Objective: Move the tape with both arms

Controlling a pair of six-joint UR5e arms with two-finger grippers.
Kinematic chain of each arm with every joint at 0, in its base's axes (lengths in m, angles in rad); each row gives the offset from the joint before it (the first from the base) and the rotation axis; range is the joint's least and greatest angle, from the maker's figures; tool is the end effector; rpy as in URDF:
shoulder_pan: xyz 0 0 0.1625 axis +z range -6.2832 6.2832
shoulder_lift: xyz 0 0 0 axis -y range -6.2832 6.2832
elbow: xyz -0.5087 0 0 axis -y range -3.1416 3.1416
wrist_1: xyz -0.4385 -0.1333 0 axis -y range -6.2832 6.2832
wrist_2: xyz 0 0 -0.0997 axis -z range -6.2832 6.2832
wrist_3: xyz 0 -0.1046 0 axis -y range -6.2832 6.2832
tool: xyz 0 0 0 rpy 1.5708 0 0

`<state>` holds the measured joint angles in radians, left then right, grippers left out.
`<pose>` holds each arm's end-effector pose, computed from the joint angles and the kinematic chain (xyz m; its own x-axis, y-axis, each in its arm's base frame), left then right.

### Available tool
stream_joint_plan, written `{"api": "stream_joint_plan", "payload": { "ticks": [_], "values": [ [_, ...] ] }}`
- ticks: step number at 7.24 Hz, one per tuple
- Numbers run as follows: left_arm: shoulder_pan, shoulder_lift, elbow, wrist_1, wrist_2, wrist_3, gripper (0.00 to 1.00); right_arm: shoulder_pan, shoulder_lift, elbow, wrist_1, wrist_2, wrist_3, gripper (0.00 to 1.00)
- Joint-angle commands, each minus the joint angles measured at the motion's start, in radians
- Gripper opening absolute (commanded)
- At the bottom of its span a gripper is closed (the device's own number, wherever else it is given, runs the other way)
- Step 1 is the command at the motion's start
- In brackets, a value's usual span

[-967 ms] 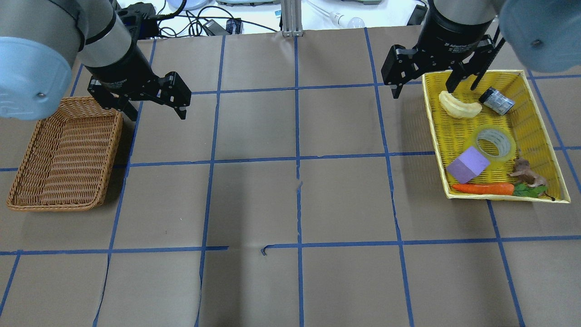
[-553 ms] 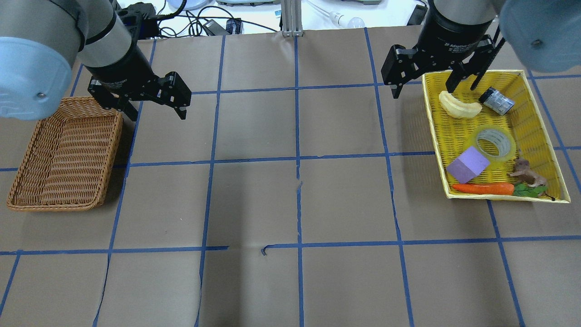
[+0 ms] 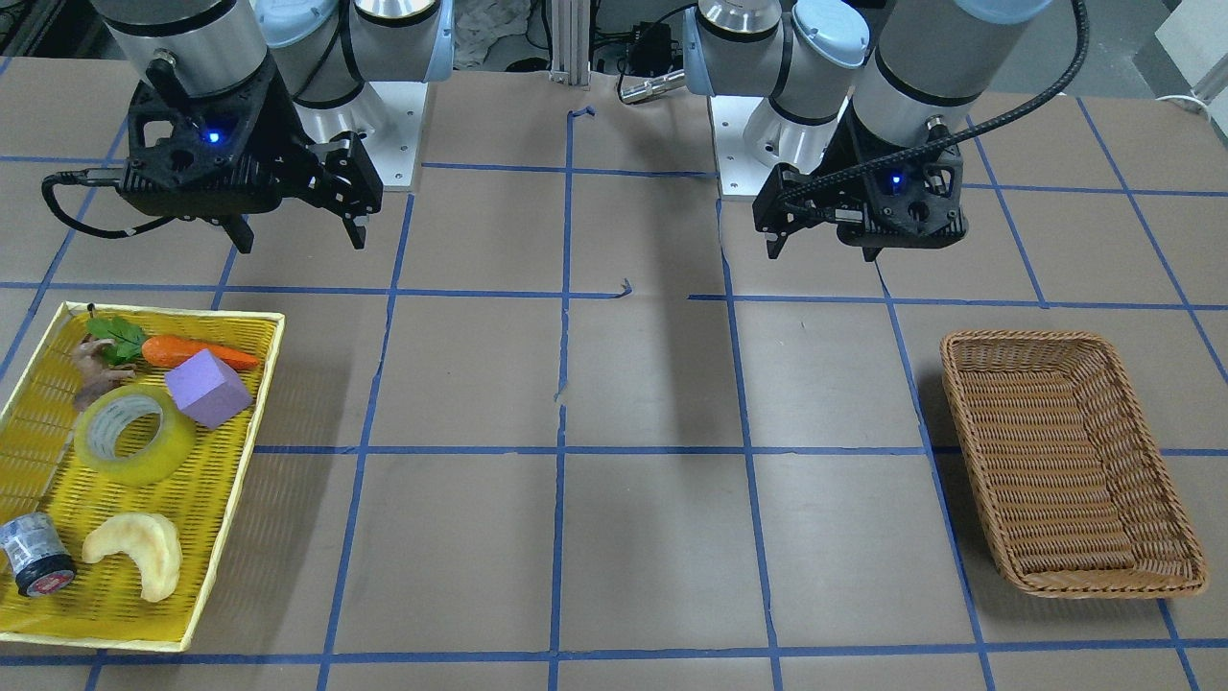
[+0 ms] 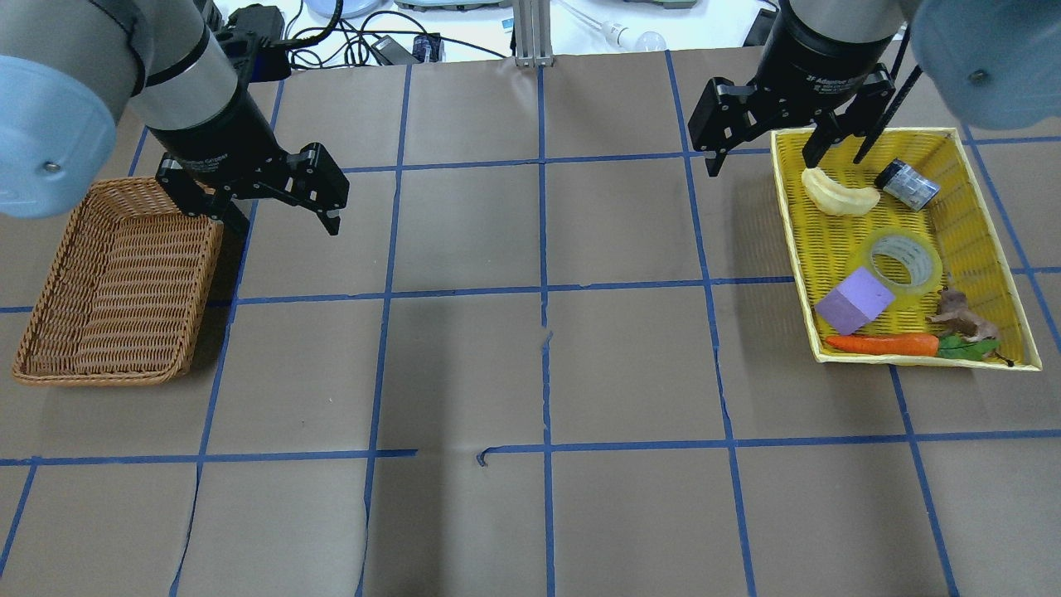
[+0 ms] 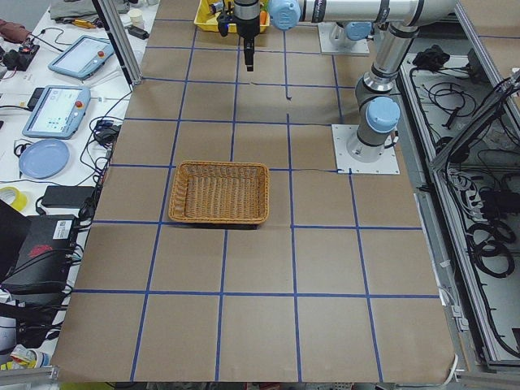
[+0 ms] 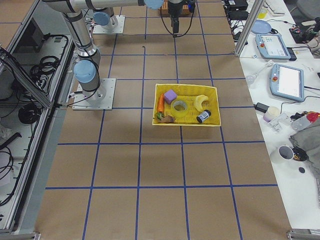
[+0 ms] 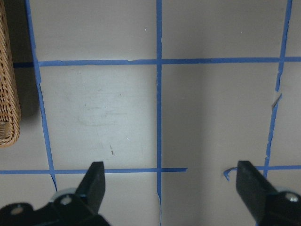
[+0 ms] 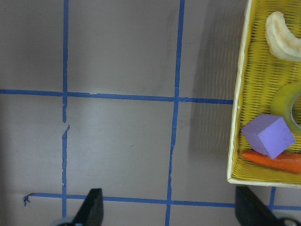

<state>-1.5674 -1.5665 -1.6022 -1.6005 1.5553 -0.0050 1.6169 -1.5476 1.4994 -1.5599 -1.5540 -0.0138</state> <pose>-0.1331 -0.5302 0.5492 -0.9998 -0.0093 0.0152 -0.0084 0.9983 0.0569 0.1604 -0.5465 0.5914 -0.9980 -0.0605 -0.0163 -0.0598 0.9975 -0.0375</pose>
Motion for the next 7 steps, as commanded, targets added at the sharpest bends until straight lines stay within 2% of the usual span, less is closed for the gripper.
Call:
{"api": "stream_joint_plan", "payload": {
  "ticks": [1, 7],
  "values": [
    [0.0, -0.001, -0.001, -0.006, -0.023, 0.0, 1.0, 0.001, 0.0, 0.001, 0.001, -0.004, 0.0, 1.0],
    [0.001, -0.001, -0.009, -0.003, -0.015, 0.002, 1.0, 0.0, 0.003, 0.005, 0.012, -0.006, 0.0, 1.0]
  ]
}}
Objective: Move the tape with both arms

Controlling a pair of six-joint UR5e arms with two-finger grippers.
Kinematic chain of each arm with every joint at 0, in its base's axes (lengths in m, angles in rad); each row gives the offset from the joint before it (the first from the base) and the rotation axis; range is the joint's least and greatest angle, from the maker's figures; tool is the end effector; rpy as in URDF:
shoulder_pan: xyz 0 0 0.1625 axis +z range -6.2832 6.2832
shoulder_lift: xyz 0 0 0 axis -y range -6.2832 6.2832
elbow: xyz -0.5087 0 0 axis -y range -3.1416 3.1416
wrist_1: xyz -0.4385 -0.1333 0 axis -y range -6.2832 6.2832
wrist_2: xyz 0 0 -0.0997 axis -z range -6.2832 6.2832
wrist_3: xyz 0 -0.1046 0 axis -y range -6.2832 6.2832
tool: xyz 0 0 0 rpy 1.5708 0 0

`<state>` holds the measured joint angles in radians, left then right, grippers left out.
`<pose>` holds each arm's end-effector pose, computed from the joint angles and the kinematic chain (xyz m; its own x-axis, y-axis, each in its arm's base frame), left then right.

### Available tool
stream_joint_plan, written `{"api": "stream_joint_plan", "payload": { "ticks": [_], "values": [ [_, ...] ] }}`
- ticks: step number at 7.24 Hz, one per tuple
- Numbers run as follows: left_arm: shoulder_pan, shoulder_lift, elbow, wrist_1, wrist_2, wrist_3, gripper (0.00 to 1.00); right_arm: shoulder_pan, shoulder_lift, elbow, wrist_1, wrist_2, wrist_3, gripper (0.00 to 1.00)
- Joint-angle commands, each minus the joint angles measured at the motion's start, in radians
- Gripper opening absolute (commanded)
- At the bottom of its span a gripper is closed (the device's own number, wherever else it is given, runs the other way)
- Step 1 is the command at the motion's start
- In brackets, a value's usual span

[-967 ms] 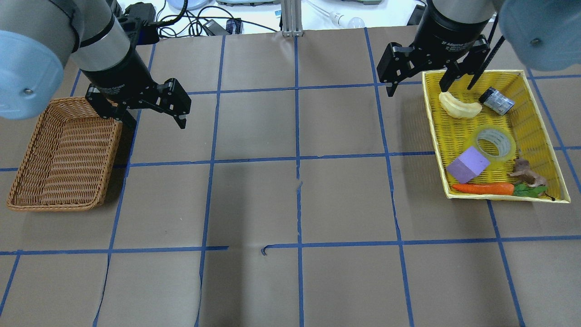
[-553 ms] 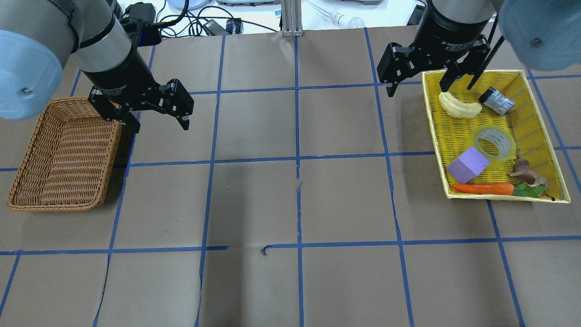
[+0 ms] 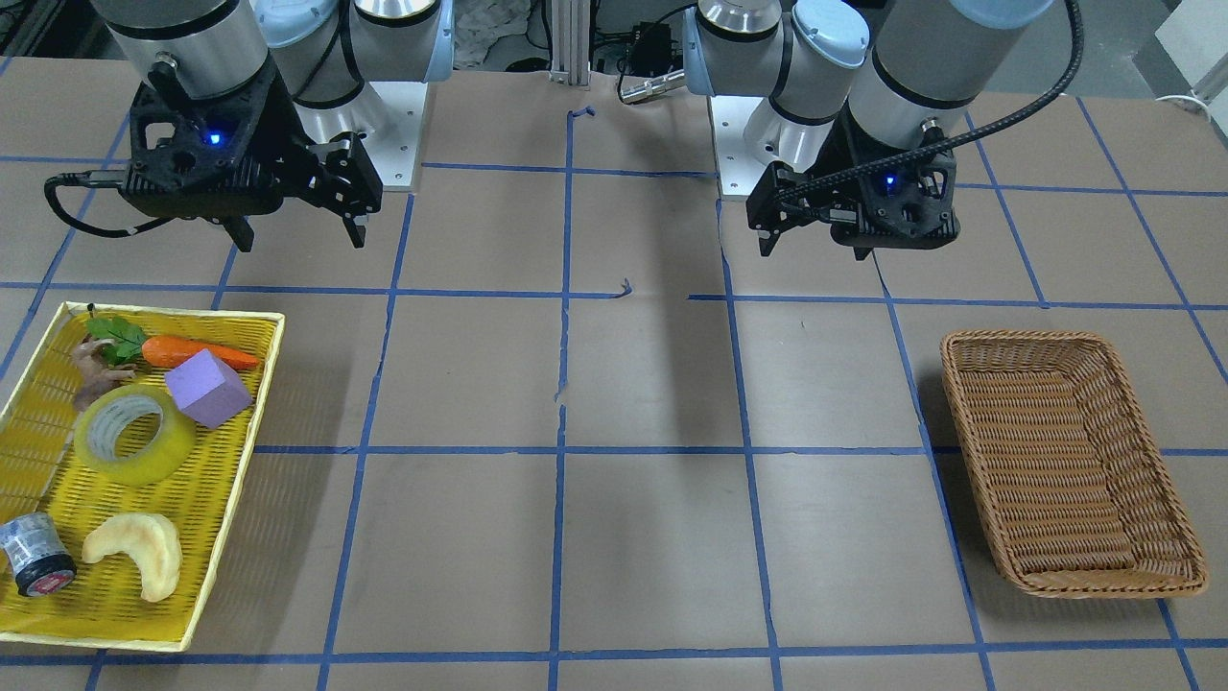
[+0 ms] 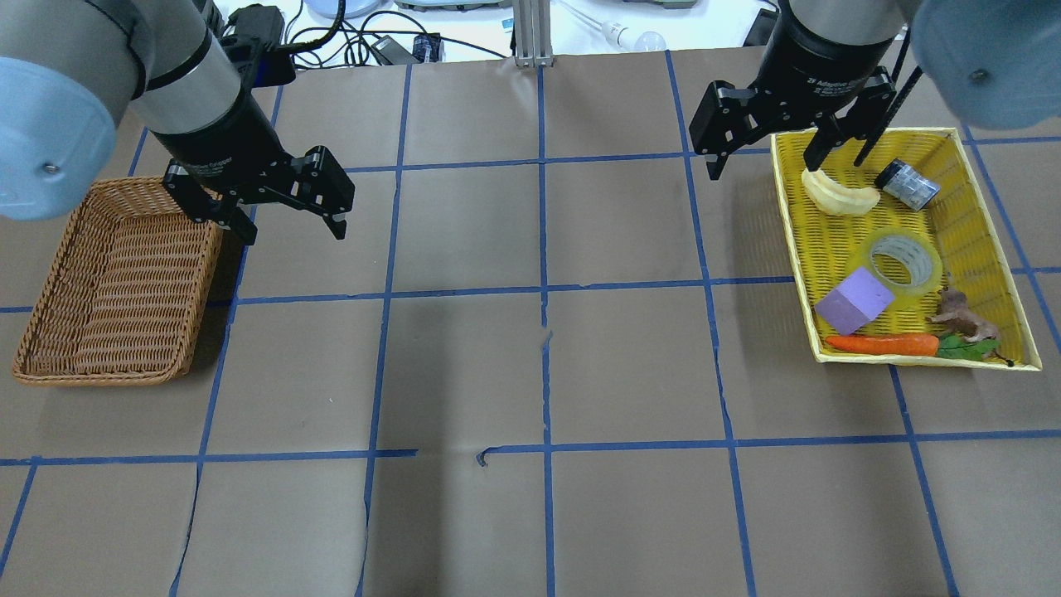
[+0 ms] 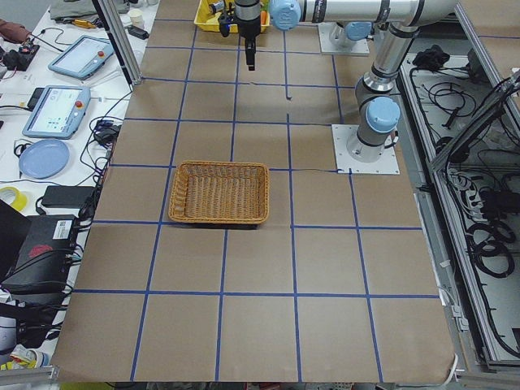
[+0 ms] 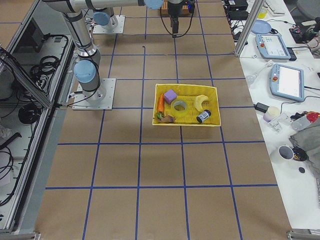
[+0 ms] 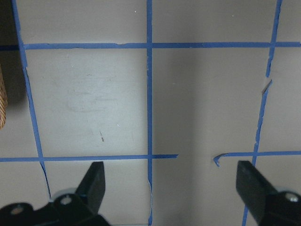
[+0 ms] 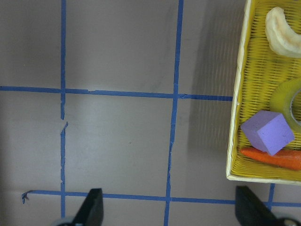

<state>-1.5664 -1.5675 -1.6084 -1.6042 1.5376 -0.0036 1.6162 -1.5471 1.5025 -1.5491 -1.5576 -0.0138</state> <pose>-0.1344 -0.5296 0.5451 -0.9994 -0.0102 0.0329 -0.0080 0.9977 0.0678 0.1596 -0.5455 0.5883 -0.9981 -0.0595 -0.0129 -0.0592 0.9980 -0.0231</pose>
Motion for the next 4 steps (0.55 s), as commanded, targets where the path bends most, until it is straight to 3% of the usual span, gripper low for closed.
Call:
{"api": "stream_joint_plan", "payload": {
  "ticks": [1, 4],
  "values": [
    [0.0, 0.0, -0.002, 0.001, 0.006, 0.001, 1.0, -0.004, 0.007, -0.007, 0.023, -0.002, 0.0, 1.0],
    [0.0, 0.0, -0.007, 0.001, 0.006, 0.001, 1.0, -0.006, 0.016, -0.013, 0.023, 0.001, -0.005, 1.0]
  ]
}}
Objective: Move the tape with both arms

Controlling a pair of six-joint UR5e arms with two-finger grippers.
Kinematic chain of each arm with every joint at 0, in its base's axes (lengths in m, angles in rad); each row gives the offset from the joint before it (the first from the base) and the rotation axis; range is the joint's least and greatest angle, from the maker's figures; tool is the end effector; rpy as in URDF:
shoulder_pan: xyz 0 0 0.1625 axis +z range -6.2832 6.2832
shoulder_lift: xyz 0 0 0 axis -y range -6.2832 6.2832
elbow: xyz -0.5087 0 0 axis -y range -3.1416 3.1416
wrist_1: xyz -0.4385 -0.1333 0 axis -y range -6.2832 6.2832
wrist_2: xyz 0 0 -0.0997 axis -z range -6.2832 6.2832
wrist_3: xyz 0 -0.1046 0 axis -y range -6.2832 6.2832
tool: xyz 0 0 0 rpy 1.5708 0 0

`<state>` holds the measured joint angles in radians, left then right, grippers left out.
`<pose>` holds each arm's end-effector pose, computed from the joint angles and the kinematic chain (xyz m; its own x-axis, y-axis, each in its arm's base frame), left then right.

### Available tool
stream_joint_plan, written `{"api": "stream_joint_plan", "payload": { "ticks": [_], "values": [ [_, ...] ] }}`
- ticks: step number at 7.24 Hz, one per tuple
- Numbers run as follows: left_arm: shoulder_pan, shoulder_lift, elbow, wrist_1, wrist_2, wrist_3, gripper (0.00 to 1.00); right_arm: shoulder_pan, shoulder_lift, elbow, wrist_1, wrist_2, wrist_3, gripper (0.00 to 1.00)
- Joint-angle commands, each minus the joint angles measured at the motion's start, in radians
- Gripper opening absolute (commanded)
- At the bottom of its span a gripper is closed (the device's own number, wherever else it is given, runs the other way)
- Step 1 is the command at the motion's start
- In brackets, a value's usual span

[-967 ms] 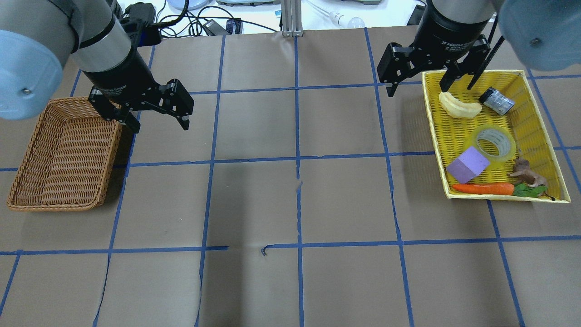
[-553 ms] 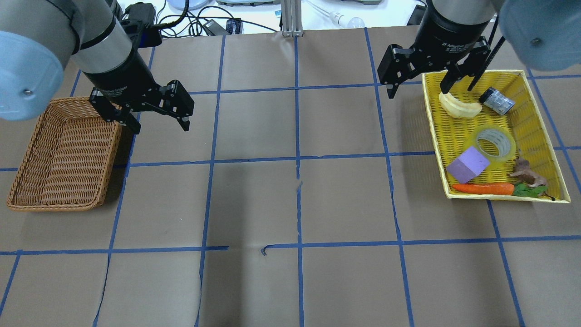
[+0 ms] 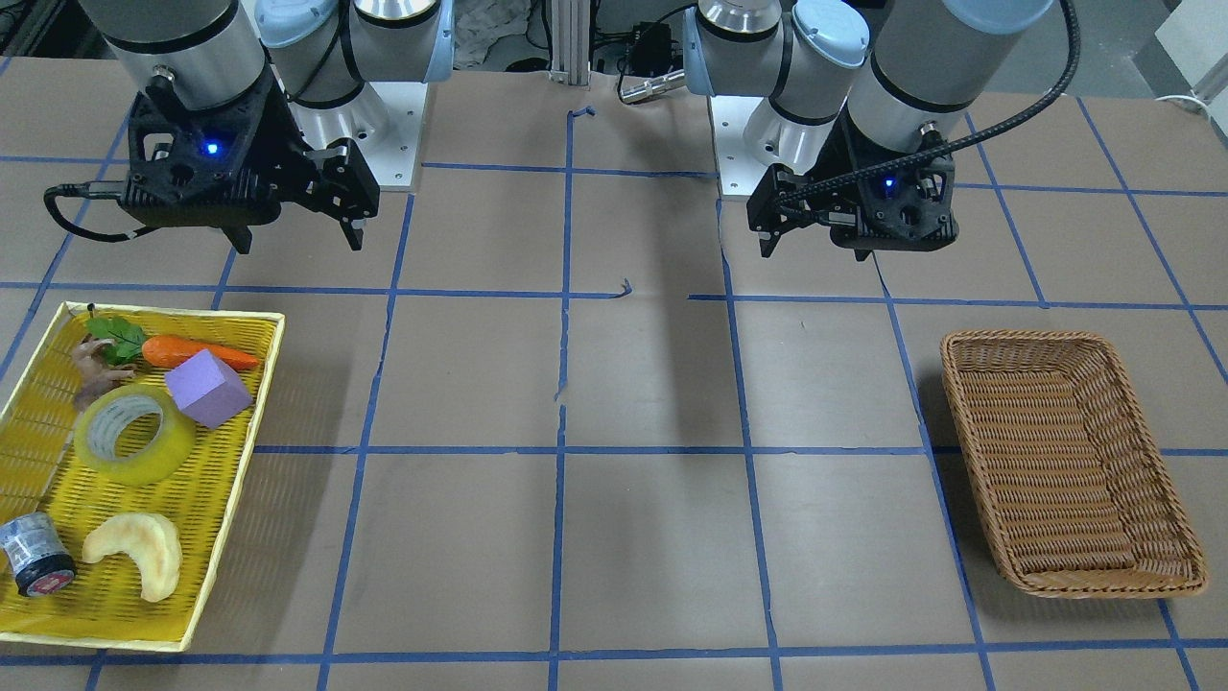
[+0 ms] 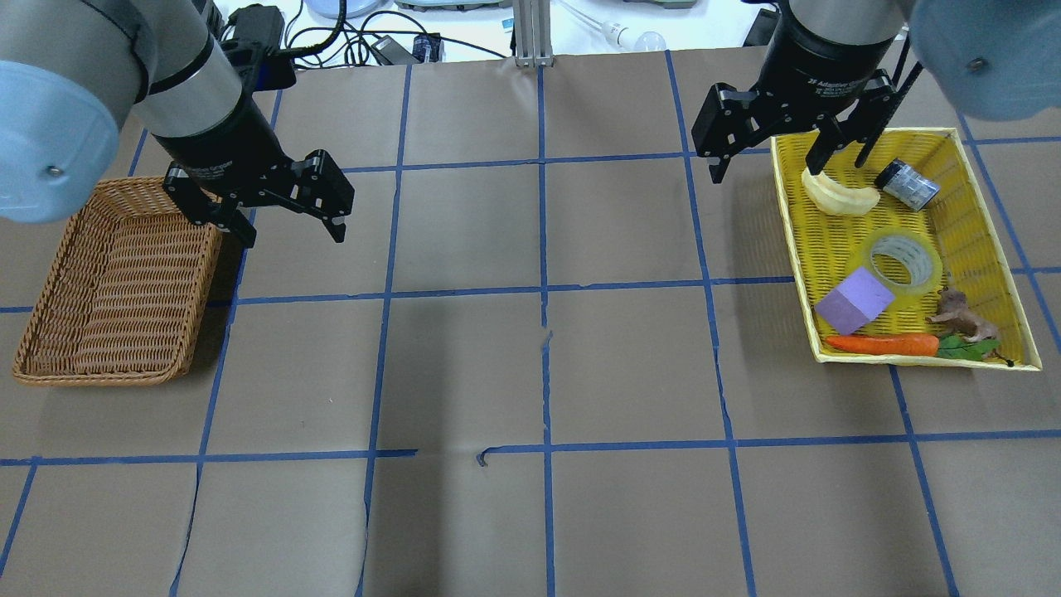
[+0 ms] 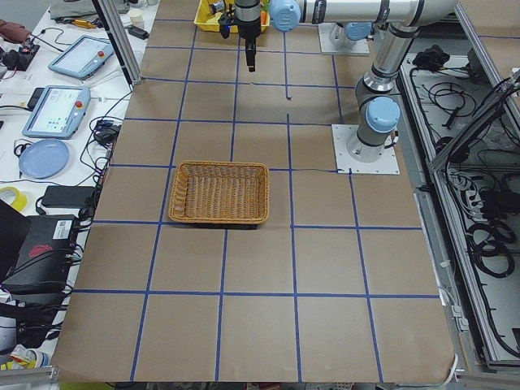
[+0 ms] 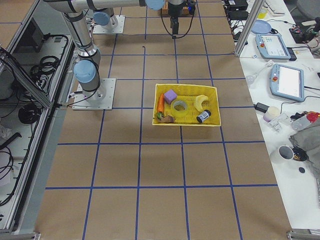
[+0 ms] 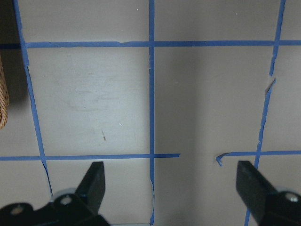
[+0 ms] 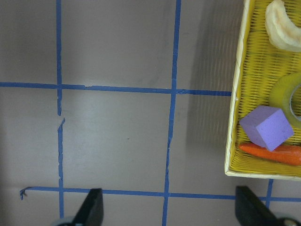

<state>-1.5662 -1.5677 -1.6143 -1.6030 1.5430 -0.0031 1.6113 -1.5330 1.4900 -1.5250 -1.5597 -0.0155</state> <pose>-0.1338 -0.5290 0.5420 -0.9996 -0.0097 0.0275 -0.0077 0.9973 0.0726 0.1569 -0.5508 0.5848 -0.9984 -0.0559 -0.0111 -0.0560 0.9984 0.0026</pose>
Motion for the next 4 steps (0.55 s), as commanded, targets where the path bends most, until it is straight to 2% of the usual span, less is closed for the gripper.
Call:
{"api": "stream_joint_plan", "payload": {
  "ticks": [1, 3, 4],
  "values": [
    [0.0, 0.0, -0.001, 0.002, 0.0, 0.002, 1.0, -0.001, 0.007, -0.001, -0.006, 0.007, -0.003, 1.0],
    [0.0, 0.0, -0.001, 0.0, 0.0, 0.002, 1.0, -0.007, 0.026, -0.002, -0.015, -0.003, -0.014, 1.0],
    [0.0, 0.0, -0.002, 0.0, 0.002, 0.002, 1.0, -0.042, 0.06, -0.013, -0.038, -0.052, -0.114, 0.99]
  ]
}}
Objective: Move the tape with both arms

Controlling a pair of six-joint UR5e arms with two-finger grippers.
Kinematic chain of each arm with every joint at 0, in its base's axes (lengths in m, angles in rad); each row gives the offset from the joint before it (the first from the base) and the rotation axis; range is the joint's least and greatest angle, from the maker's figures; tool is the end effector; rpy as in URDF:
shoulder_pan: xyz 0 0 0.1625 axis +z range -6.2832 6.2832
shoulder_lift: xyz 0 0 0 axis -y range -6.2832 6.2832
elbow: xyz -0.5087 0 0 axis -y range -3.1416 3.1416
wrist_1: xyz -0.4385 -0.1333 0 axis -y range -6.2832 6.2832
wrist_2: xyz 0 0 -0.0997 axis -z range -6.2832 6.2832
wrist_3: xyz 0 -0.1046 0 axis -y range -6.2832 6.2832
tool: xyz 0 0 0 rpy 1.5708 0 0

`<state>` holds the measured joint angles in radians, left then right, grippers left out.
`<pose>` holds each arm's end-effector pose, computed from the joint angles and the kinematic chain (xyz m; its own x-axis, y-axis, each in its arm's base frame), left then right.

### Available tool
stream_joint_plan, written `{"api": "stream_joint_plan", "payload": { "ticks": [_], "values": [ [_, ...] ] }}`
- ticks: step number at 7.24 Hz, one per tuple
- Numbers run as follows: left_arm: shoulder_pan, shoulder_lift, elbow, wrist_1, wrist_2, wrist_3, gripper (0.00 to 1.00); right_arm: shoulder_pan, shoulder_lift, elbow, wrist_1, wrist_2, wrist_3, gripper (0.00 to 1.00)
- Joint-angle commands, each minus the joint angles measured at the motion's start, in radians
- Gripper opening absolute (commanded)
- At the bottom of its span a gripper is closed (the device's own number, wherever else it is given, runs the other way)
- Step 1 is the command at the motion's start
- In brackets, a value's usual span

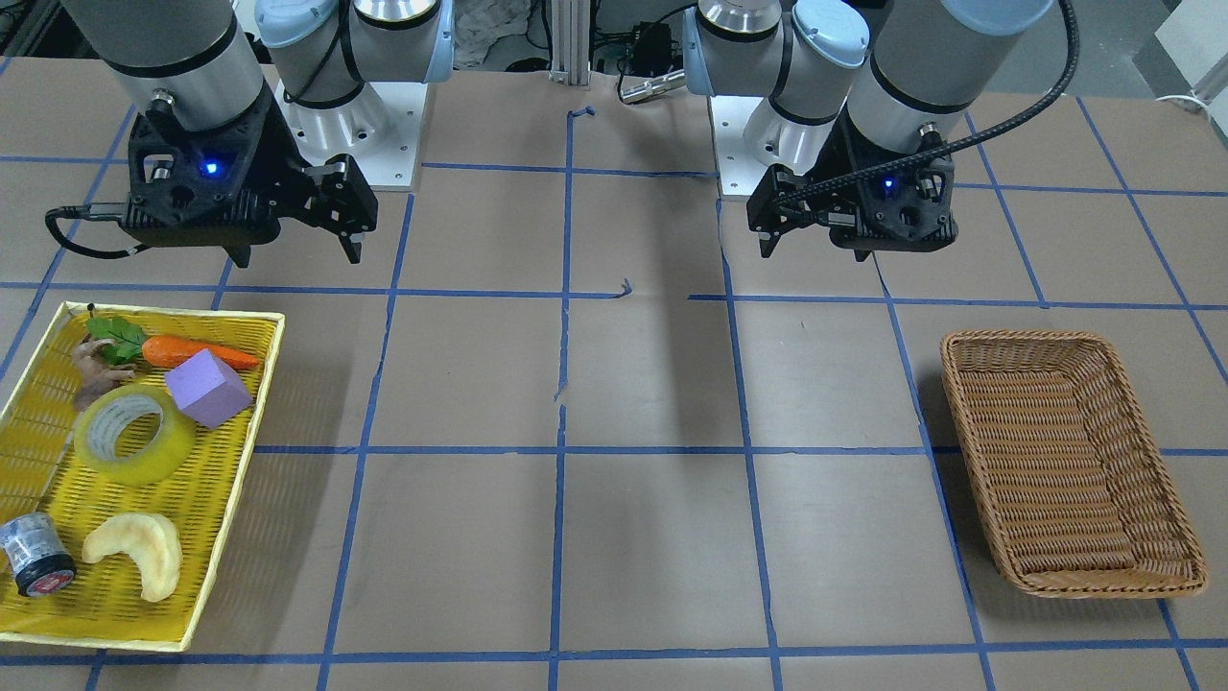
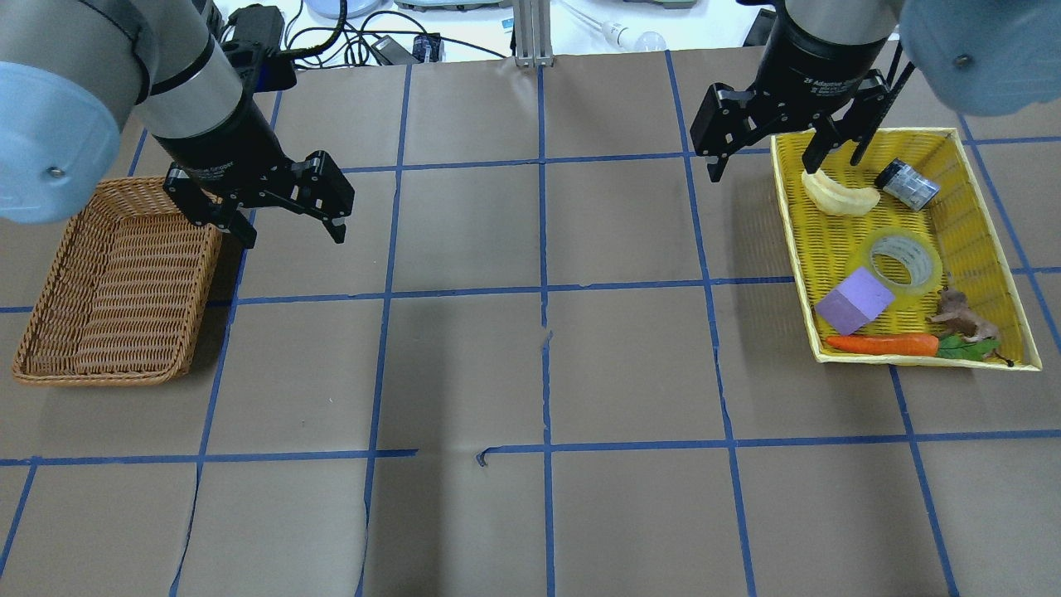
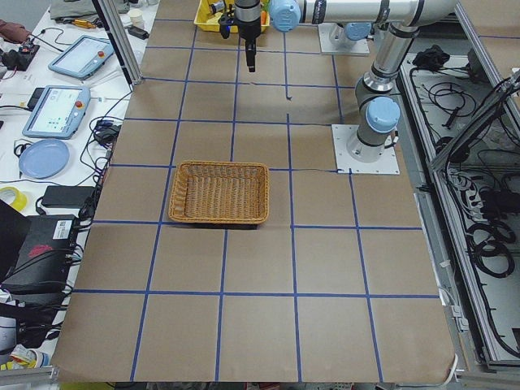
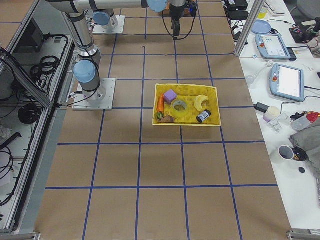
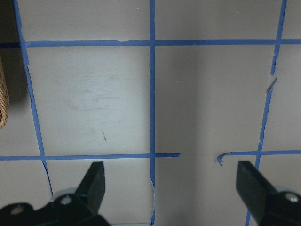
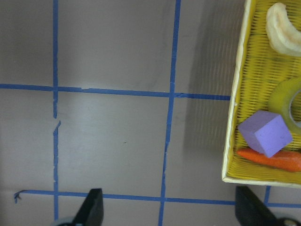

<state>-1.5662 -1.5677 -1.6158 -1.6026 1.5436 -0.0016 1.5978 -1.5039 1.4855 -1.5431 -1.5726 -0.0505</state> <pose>-0.1337 -0.5289 0.5412 -0.9996 -0.0082 0.0270 -0.0062 0.9973 0.0737 0.1485 -0.5674 0.5726 -0.9970 -0.0774 0.0013 -0.0774 0.9970 0.0094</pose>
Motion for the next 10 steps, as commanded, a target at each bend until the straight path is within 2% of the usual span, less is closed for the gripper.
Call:
{"api": "stream_joint_plan", "payload": {
  "ticks": [1, 3, 4, 5, 7, 8, 9, 10],
  "values": [
    [0.0, 0.0, -0.001, 0.001, 0.0, 0.0, 1.0, -0.103, 0.06, -0.016, -0.032, -0.037, -0.182, 0.99],
    [0.0, 0.0, -0.001, 0.001, 0.0, 0.003, 1.0, -0.266, 0.114, 0.002, -0.052, -0.033, -0.495, 1.0],
    [0.0, -0.002, -0.003, 0.001, 0.0, 0.006, 1.0, -0.326, 0.148, 0.015, -0.099, -0.04, -0.588, 1.0],
    [0.0, -0.002, -0.001, 0.001, -0.005, 0.006, 1.0, -0.39, 0.219, 0.054, -0.174, -0.044, -0.697, 1.0],
    [0.0, -0.002, -0.003, 0.001, -0.007, 0.009, 1.0, -0.492, 0.319, 0.143, -0.421, -0.041, -0.893, 1.0],
    [0.0, -0.002, -0.003, 0.001, -0.008, 0.009, 1.0, -0.524, 0.336, 0.183, -0.498, -0.032, -0.932, 0.93],
    [0.0, -0.002, -0.003, 0.003, -0.008, 0.009, 1.0, -0.526, 0.353, 0.196, -0.515, -0.027, -0.942, 0.91],
    [0.0, -0.003, -0.003, 0.003, -0.01, 0.009, 1.0, -0.527, 0.375, 0.211, -0.525, -0.029, -0.943, 0.85]
  ]
}}
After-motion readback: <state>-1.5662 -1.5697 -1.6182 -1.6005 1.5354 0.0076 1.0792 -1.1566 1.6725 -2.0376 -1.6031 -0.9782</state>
